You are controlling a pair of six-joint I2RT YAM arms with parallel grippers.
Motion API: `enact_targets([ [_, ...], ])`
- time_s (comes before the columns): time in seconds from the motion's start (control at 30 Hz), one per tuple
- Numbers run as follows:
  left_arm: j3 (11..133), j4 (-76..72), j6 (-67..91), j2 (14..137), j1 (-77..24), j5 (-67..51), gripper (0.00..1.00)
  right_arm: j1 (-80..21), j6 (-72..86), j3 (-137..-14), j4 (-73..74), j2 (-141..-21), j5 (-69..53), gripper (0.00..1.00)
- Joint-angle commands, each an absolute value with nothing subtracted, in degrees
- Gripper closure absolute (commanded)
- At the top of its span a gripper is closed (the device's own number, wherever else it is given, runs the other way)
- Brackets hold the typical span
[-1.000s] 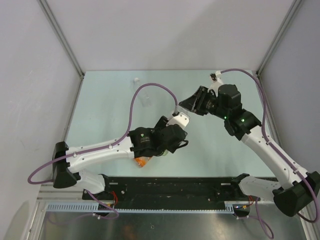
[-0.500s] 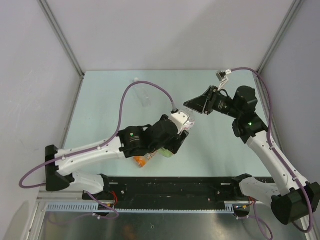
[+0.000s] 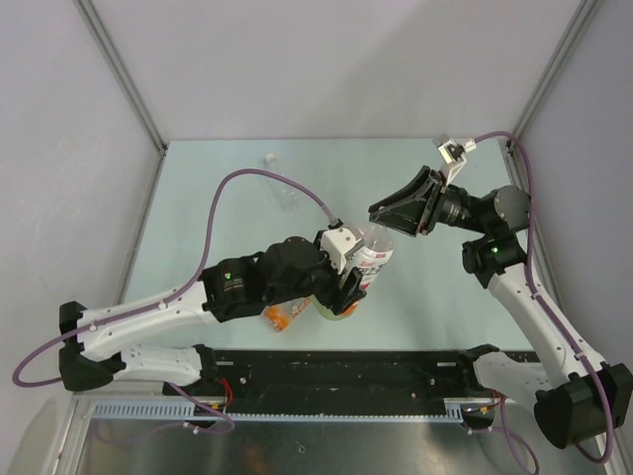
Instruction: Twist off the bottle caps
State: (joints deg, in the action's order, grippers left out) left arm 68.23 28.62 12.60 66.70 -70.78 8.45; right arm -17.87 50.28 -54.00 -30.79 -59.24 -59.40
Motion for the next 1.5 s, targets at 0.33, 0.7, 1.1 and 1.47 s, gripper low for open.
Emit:
enact_targets([
  [0.33, 64.17, 27.63, 10.34, 65.16, -71.17, 5.59, 1.0, -14.58, 59.62, -54.58, -45.29, -58.48, -58.09, 0.57],
  [0.7, 63.1, 27.86, 11.65, 65.62, -71.1, 12.62, 1.0, -9.45, 55.37, -55.46, -33.66, -54.05, -52.15, 0.01],
  [1.1, 63.13, 28.61, 13.04, 66.02, -71.12, 19.47, 1.0, -10.54, 45.19, -56.86, -15.73, -53.07, -48.36, 0.01],
  [1.47, 65.52, 28.54, 12.51, 64.38, -71.1, 16.42, 1.0, -22.82, 36.08, -56.87, -9.11, -56.5, -47.91, 0.06],
])
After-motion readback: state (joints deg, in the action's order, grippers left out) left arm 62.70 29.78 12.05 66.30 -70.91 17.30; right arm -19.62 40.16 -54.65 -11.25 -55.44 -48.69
